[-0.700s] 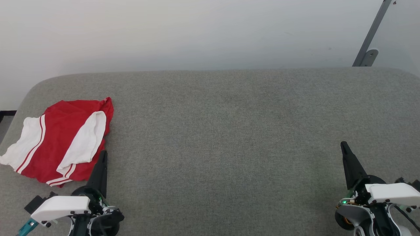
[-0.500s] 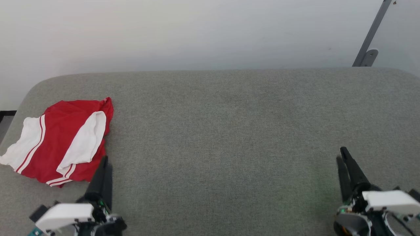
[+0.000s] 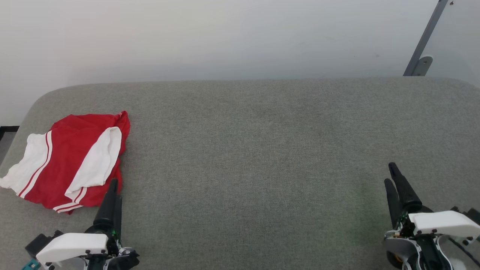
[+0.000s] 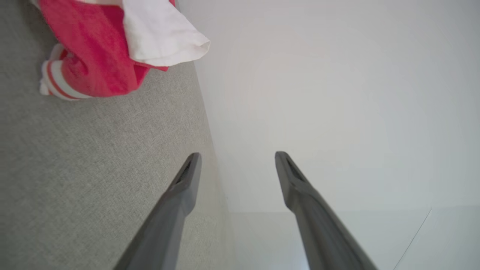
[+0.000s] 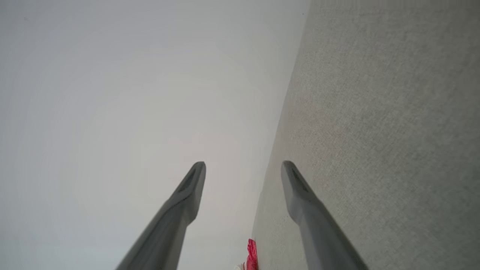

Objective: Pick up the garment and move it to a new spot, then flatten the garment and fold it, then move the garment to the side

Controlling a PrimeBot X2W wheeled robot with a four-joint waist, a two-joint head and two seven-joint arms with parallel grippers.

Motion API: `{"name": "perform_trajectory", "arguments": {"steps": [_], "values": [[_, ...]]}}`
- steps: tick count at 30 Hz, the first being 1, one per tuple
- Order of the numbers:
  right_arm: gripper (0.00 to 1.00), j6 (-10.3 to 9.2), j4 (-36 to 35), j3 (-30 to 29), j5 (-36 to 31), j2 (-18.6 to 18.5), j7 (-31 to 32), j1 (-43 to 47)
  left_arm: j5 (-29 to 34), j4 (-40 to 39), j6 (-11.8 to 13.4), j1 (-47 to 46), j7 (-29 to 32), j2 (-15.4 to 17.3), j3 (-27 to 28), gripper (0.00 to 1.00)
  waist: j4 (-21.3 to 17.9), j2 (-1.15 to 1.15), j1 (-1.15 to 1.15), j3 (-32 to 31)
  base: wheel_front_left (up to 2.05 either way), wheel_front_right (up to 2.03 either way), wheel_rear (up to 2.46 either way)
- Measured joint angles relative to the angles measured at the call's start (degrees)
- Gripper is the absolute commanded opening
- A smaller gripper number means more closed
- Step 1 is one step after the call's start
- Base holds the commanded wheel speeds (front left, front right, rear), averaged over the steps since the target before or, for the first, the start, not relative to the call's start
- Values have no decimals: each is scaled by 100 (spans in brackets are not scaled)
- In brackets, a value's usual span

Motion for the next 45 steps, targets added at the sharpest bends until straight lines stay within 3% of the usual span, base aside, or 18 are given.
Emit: {"name": "perform_trajectory", "arguments": {"steps": [12, 24, 45], "values": [[100, 0, 198, 391, -1021, -312, -402, -344, 1361, 41, 2, -112, -289, 149, -34, 100, 11, 0, 0, 4, 0, 0, 0], [100, 0, 310, 637, -2481, -571, -672, -597, 2797, -16, 43, -154, -558, 188, 57, 100, 13, 0, 0, 30, 0, 0, 0], [100, 1, 417, 638, -4787, -733, -1059, -780, 5109, -56, 200, -187, -942, 415, -235, 100, 17, 0, 0, 32, 0, 0, 0]]}}
